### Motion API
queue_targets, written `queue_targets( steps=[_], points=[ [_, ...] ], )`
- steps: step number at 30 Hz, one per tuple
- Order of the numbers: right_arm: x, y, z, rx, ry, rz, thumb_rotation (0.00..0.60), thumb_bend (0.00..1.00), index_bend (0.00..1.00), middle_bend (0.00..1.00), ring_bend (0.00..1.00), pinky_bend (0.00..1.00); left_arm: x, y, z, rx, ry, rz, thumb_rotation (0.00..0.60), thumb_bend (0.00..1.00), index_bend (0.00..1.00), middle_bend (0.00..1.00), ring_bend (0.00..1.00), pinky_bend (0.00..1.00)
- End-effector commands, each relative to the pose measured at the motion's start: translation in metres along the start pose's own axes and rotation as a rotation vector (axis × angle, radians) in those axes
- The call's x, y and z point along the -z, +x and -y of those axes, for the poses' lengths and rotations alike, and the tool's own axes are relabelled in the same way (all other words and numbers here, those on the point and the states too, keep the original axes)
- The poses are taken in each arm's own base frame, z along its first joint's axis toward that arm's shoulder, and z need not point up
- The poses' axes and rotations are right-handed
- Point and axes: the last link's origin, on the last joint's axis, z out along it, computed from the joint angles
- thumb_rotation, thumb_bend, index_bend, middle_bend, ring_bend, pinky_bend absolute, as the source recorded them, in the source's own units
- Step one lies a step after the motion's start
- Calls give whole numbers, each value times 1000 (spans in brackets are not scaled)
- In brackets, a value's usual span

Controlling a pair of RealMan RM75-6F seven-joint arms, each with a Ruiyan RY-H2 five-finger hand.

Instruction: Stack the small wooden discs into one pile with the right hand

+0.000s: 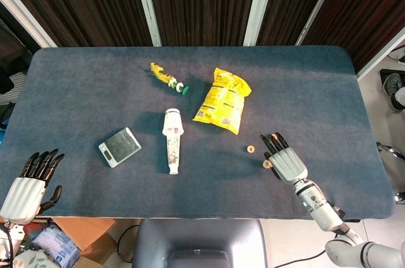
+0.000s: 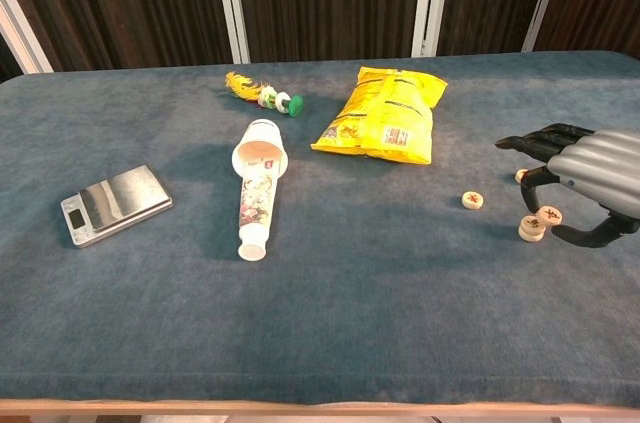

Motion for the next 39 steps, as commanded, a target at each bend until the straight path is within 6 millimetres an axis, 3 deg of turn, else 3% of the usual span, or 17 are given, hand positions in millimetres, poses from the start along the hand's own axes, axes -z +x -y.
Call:
queue_targets(
  steps=[1, 11, 28, 34, 39],
  points=[
    [-1, -1, 1, -6, 4, 1, 600, 484, 622, 36, 0, 0, -1, 0, 1, 1, 3, 2, 600, 500, 0, 0, 0, 20],
    [-5, 0, 6, -19, 15, -1, 600, 483, 610, 36, 0, 0, 0, 0, 1, 2, 2, 3, 600, 500, 0, 0, 0, 21],
    [-2, 0, 6, -13, 1, 12, 600, 484, 488, 39, 0, 0, 1, 1, 0, 4, 1, -2, 600, 499, 0, 0, 0, 21],
    [-2, 11, -3, -70, -34, -34, 600, 483, 474, 40, 0, 0, 1, 1, 1, 7, 2, -2, 600, 499, 0, 0, 0, 21],
    [-13, 25, -11, -126, -86, -67, 600, 483, 475, 40, 0, 0, 0, 0, 0, 4, 0, 1, 600, 499, 0, 0, 0, 20]
  ],
)
